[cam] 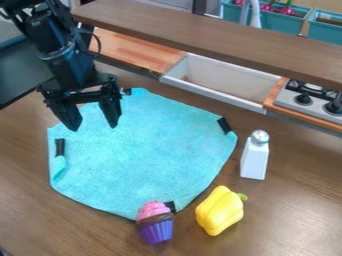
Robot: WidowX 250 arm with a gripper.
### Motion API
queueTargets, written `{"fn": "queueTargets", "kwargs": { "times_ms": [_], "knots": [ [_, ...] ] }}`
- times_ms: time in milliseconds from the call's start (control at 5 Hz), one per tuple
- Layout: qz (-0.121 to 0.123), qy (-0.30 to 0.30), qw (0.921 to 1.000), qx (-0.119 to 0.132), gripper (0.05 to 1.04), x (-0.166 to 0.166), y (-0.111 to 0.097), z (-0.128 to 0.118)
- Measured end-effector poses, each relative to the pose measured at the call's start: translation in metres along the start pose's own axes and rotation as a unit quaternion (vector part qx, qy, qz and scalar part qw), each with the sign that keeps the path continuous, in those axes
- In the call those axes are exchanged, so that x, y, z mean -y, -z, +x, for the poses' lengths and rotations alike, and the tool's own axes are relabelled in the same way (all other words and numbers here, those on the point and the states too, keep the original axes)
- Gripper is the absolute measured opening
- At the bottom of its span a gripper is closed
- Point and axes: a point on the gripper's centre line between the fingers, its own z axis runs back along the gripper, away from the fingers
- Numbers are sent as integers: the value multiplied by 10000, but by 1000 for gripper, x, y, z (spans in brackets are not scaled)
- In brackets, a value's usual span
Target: Fold the cloth from top left to bottom right
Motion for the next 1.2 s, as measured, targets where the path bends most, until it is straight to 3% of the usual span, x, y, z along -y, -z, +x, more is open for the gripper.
{"fn": "queueTargets", "kwargs": {
  "times_ms": [200,600,800,1000,1200],
  "knots": [
    [8,-61,9999,-133,999,-2,8,-3],
    [129,-320,9994,-57,999,-18,43,38],
    [108,-138,9997,191,999,-24,47,62],
    [17,552,9984,156,999,-32,51,86],
    [22,1040,9938,385,999,-41,43,103]
  ]
}}
